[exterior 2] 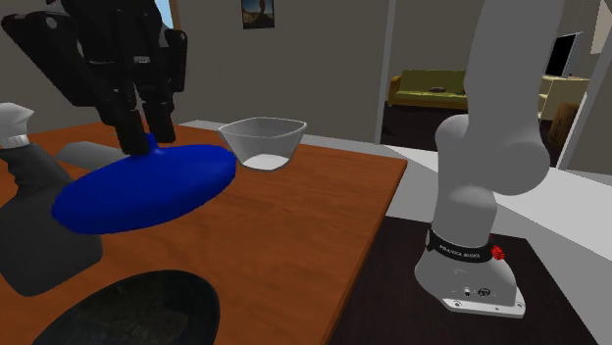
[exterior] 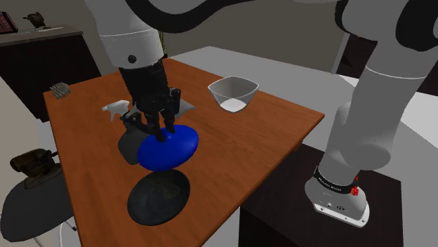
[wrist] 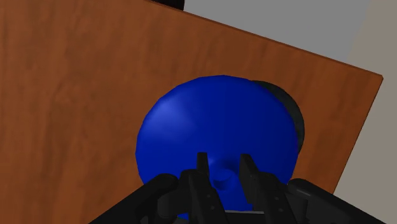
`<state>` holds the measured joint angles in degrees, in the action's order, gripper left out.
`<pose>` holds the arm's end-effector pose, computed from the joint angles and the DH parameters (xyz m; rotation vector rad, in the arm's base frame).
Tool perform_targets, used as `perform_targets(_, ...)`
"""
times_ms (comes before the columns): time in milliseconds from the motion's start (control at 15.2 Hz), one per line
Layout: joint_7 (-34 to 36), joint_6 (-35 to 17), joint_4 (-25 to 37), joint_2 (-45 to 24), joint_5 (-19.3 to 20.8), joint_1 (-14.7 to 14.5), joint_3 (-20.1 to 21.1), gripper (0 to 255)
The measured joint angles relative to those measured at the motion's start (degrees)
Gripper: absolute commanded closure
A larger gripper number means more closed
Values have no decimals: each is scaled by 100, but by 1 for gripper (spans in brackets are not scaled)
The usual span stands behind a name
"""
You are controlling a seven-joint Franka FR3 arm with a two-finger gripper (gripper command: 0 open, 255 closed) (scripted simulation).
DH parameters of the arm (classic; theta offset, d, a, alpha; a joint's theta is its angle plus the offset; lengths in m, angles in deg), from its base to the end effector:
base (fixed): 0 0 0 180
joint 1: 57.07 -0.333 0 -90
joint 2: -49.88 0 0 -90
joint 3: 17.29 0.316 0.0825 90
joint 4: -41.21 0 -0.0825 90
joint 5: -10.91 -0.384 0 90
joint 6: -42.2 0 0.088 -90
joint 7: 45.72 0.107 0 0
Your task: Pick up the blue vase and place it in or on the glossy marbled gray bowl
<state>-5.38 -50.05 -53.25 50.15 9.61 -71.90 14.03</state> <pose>0.3820 0.4020 0.5933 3.1281 0.1567 -0.0611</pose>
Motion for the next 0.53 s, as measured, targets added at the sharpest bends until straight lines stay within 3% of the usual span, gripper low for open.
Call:
perform_targets(264, 732, 304, 1130, -972, 516, -443, 312, 255)
perform_targets(528, 828, 118, 1027, -1075, 576, -498, 330, 255)
